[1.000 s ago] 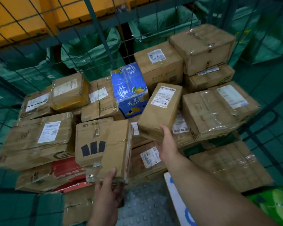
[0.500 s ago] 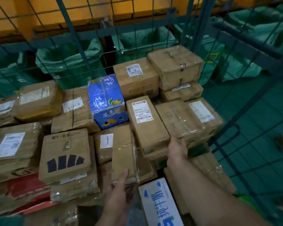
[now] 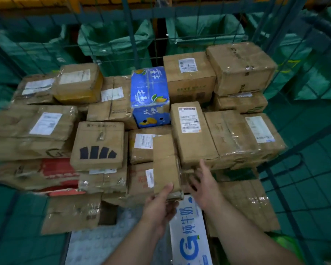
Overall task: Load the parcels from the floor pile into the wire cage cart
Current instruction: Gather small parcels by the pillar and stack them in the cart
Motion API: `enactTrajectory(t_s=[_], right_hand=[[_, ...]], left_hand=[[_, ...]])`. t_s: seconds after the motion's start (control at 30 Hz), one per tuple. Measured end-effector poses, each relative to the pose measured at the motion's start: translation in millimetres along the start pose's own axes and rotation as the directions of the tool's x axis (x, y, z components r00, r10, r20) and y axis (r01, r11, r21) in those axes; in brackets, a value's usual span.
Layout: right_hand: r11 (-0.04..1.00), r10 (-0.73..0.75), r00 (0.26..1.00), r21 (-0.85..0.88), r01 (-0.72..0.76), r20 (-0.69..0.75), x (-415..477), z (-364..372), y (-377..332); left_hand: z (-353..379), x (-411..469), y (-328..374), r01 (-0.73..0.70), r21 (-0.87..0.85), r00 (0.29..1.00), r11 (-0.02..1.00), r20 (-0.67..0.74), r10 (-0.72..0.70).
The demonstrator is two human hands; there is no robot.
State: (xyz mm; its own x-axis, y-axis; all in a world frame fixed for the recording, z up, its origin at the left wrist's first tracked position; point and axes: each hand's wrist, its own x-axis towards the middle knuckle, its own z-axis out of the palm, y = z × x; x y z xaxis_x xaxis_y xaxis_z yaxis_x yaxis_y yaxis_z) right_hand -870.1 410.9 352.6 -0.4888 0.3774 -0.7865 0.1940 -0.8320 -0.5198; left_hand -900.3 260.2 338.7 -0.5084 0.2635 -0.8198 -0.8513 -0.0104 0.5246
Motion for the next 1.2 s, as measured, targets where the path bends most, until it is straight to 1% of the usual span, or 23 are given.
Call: enactTrajectory(t_s=[0.03,0.07,0.13,0.2,0.27,0.3,0.37,0.43,0.47,0.5,0.6,0.63,0.7,0.77,0.87,0.93,1.07,1.2], right_hand=[[0.998,-0.042,0.999,-0.043,0.042,-0.005,0.0,0.0,0.8],[0.997,-0.061,0.998,-0.041,0.060,-0.011,-0.2,0.0,0.1],[0.995,-0.070,0.997,-0.074,0.067,-0.030,3.0,-3.4,3.4],[0.984,-0.037,0.999,-0.174,0.031,-0.030,4.2,-10.0,12.1],[0.957,0.039,0.999,-0.286,-0.045,-0.025,1.9,-16.3,32.2],[0.944,0.069,0.998,-0.323,-0.070,-0.016,1.3,-19.6,37.9],[0.923,0.138,0.990,-0.362,-0.129,-0.002,-2.7,-27.6,55.4],[0.948,0.159,0.987,-0.280,-0.154,-0.004,-3.0,-36.0,68.1],[0.964,0.161,0.987,-0.214,-0.160,-0.013,-3.6,-39.4,71.7],[0.974,0.162,0.986,-0.159,-0.165,-0.031,-1.5,-42.6,76.7],[0.988,0.115,0.992,-0.098,-0.120,-0.049,6.5,-46.0,86.3],[0.993,0.082,0.996,-0.086,-0.085,-0.046,11.1,-44.4,87.1],[0.997,0.015,0.997,-0.076,-0.021,-0.081,22.3,-38.9,87.2],[0.984,-0.041,0.993,-0.179,0.021,-0.107,31.3,-30.2,85.2],[0.882,-0.114,0.982,-0.470,0.029,-0.154,48.9,-19.7,89.1],[0.829,-0.147,0.976,-0.558,0.032,-0.164,58.0,-9.2,90.8],[0.806,-0.214,0.951,-0.590,0.044,-0.223,74.9,8.1,95.8],[0.838,-0.219,0.938,-0.543,0.040,-0.268,80.2,23.7,92.8]], left_hand=[[-3.1,-0.8,-2.2,-0.002,-0.025,1.000,1.000,-0.004,0.002],[-6.8,-1.2,-3.8,-0.009,-0.048,1.000,0.999,-0.010,0.009],[-22.1,-6.3,-3.0,-0.029,-0.097,0.999,0.995,-0.047,0.024],[-46.5,-11.7,-0.9,-0.030,-0.138,0.997,0.990,-0.081,0.019],[-83.6,-19.1,-5.0,0.011,-0.138,0.998,0.990,-0.058,-0.019],[-98.1,-21.9,-4.5,0.037,-0.105,0.999,0.994,-0.026,-0.040],[-124.7,-27.8,-7.4,0.099,0.030,0.995,0.995,0.020,-0.099],[-137.1,-23.5,-4.5,0.116,0.201,0.992,0.973,0.025,-0.123],[-139.2,-17.0,-2.5,0.103,0.237,0.994,0.966,-0.001,-0.106],[-140.5,-7.3,0.0,0.074,0.221,0.997,0.972,-0.034,-0.069],[-129.5,24.8,7.2,-0.031,0.073,0.981,0.997,-0.190,0.044],[-121.2,33.3,8.2,-0.064,0.068,0.972,0.996,-0.224,0.077],[-103.4,49.0,7.1,-0.090,0.113,0.957,0.990,-0.264,0.117],[-90.6,60.4,7.2,-0.101,0.121,0.937,0.988,-0.324,0.135],[-89.1,77.5,11.1,-0.101,0.079,0.909,0.992,-0.398,0.124],[-96.4,86.7,12.8,-0.130,0.102,0.900,0.986,-0.405,0.160],[-113.0,97.4,11.3,-0.164,0.188,0.872,0.968,-0.432,0.232],[-108.6,102.7,14.8,-0.165,0.211,0.844,0.963,-0.475,0.249]])
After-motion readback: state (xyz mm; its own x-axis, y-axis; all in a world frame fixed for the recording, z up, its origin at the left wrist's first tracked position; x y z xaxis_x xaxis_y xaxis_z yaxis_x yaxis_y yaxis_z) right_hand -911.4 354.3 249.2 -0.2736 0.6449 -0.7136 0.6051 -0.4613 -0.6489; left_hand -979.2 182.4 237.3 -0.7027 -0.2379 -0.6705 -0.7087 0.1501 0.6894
